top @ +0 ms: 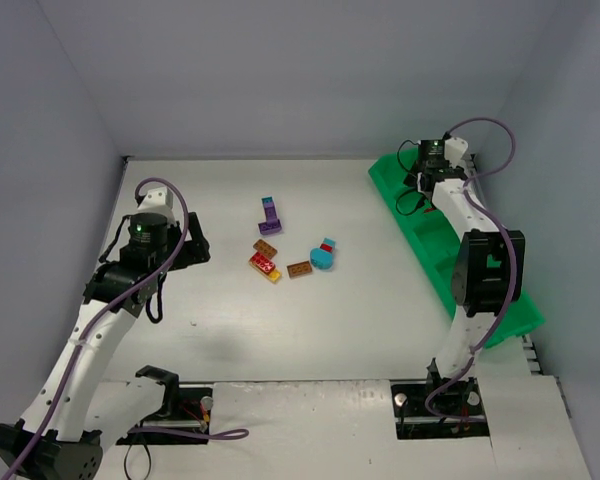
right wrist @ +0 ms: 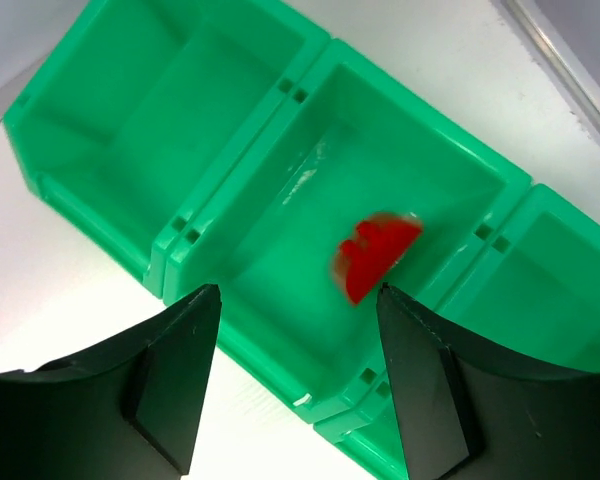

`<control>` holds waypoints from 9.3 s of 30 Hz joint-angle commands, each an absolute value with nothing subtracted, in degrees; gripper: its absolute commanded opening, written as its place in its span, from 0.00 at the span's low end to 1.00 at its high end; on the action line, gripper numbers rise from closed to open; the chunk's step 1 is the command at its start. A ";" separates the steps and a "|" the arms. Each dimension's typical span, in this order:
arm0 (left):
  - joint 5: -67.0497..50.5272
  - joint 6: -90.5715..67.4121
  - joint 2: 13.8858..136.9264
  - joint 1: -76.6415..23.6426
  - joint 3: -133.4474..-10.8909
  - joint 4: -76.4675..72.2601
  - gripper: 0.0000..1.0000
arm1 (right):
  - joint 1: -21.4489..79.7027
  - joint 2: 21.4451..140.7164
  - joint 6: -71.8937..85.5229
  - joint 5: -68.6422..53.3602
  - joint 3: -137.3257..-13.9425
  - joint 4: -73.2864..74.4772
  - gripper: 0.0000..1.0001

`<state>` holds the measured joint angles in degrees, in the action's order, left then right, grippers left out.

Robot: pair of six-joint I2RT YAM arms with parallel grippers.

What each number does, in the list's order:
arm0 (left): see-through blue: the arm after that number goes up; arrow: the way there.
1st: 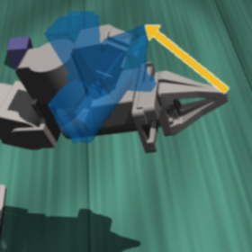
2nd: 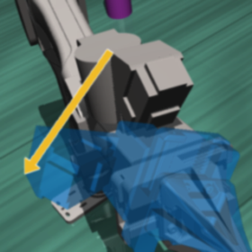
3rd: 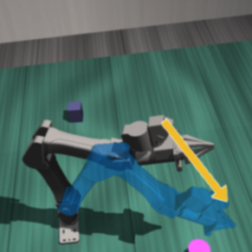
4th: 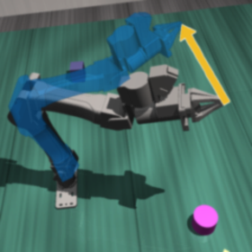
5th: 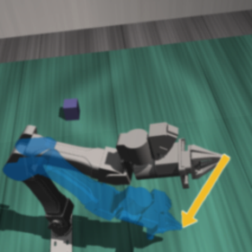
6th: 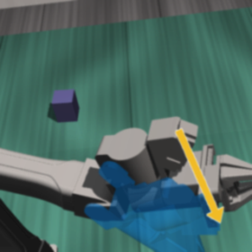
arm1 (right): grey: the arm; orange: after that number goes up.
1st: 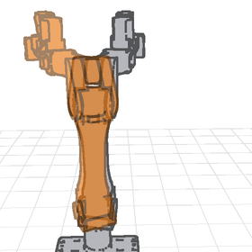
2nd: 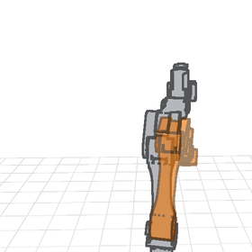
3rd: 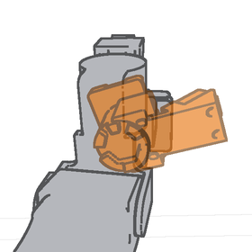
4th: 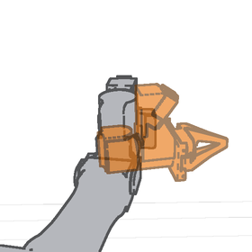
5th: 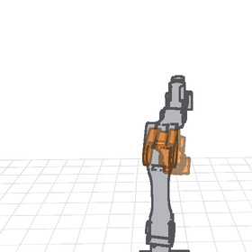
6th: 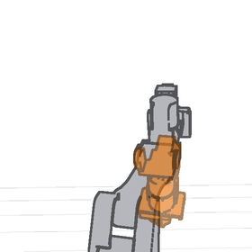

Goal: Sort the legos into containers by color

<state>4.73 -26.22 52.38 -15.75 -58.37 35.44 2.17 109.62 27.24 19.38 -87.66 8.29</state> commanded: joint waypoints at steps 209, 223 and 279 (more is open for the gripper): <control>3.60 -25.93 52.21 -16.00 -59.85 35.68 0.80 | 2.21 83.76 34.54 23.74 -58.80 7.29 0.00; 3.43 -25.93 51.94 -16.00 -59.68 35.77 0.80 | -2.64 91.76 34.63 18.81 -65.82 7.56 0.60; 5.62 -25.84 50.54 -16.00 -59.15 38.41 0.80 | 40.08 115.49 -26.02 -15.73 -77.87 7.21 0.00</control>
